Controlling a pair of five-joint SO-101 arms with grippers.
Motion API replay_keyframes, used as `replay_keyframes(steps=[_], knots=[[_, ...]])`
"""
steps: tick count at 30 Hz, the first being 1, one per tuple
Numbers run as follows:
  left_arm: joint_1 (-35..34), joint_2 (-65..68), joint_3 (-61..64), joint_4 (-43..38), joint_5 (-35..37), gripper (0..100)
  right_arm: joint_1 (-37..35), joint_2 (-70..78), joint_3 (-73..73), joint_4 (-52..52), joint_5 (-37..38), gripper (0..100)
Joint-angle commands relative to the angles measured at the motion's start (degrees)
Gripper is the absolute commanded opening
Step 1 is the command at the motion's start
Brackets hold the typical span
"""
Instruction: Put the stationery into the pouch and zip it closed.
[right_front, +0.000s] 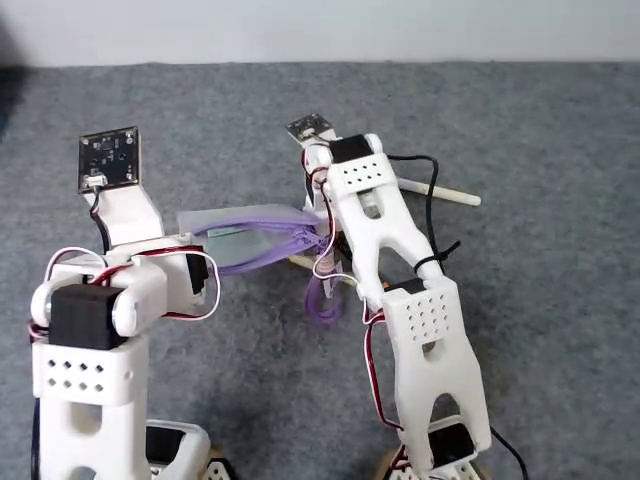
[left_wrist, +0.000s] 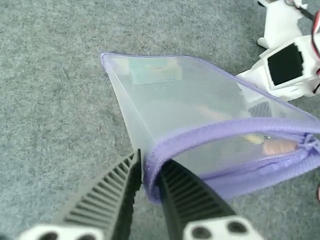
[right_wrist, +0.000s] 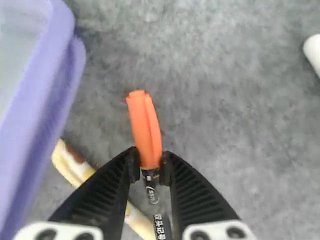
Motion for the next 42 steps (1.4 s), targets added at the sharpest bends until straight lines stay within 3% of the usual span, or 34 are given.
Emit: replay_keyframes(steps=[1, 9, 14, 19, 25, 32, 37, 42], knots=[[-0.6, -0.1, -0.5, -0.2, 0.4, 3, 0.8, -0.7, -7.3, 5.3, 0.4, 0.9], [-0.6, -0.1, -0.5, -0.2, 0.4, 3, 3.2, -3.3, -20.1, 11.1, 1.1, 0.9], [-0.6, -0.1, -0.5, 0.1, 0.4, 3, 5.1, -13.7, -17.3, 11.2, 2.8, 0.8], [-0.6, -0.1, -0.6, 0.0, 0.5, 3, 4.4, -29.9, -5.4, 11.2, 2.7, 0.8], [-0.6, -0.1, -2.9, 0.7, 0.5, 3, -1.7, -51.9, 9.9, 10.9, 0.7, 0.8], [-0.6, 0.3, -3.5, 0.4, 0.5, 3, -12.7, -70.1, 16.1, 9.7, -13.7, 0.8], [-0.6, 0.3, -3.5, 0.4, 0.5, 3, -21.7, -77.6, 18.8, 2.6, -17.6, 0.8], [-0.6, 0.3, -3.5, 0.5, 0.6, 3, -25.5, -85.3, 27.3, -6.3, -18.5, 0.8]])
